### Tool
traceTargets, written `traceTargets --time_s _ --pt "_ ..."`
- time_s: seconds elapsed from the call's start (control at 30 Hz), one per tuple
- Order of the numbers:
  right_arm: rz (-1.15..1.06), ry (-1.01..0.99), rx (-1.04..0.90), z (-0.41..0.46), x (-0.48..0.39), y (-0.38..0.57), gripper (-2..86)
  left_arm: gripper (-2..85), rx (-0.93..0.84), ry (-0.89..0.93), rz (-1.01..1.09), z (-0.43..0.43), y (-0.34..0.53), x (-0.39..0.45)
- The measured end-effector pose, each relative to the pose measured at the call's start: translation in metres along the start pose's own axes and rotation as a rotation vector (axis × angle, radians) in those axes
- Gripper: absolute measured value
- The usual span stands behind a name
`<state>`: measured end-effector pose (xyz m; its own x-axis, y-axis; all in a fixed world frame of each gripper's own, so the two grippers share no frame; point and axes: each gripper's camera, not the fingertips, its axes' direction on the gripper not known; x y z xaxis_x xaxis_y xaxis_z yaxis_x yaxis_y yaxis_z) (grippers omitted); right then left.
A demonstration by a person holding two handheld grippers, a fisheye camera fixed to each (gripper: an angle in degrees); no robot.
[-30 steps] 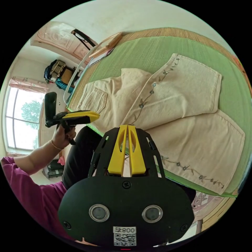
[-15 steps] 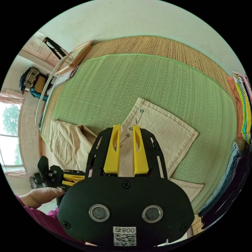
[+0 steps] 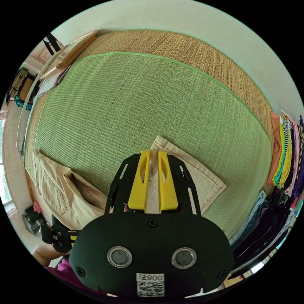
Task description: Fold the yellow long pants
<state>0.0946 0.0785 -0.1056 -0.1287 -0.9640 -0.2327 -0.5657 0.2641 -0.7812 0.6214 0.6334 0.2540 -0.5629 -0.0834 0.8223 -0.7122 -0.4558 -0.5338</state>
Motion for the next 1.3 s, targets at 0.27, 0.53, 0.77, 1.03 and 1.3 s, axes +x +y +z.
traceTargets --time_s 0.27,0.53,0.77,1.03,1.3 --pt "0.019 -0.090 0.100 0.027 0.027 0.044 2.3 1.5 0.010 -0.050 0.029 0.057 -0.022 0.043" --pt "0.193 -0.390 0.431 0.016 0.139 0.222 1.7 1.1 0.002 -0.166 0.112 0.122 -0.047 0.112" --pt "0.487 -0.624 0.538 0.118 0.194 0.406 1.4 2.4 -0.105 -0.295 0.199 0.215 -0.069 0.171" --pt "0.845 -0.882 0.490 0.311 0.208 0.551 1.3 6.2 -0.253 -0.378 0.203 0.318 -0.096 0.211" --pt "0.907 -0.985 0.484 0.422 0.203 0.589 1.3 6.3 -0.275 -0.372 0.217 0.363 -0.117 0.262"
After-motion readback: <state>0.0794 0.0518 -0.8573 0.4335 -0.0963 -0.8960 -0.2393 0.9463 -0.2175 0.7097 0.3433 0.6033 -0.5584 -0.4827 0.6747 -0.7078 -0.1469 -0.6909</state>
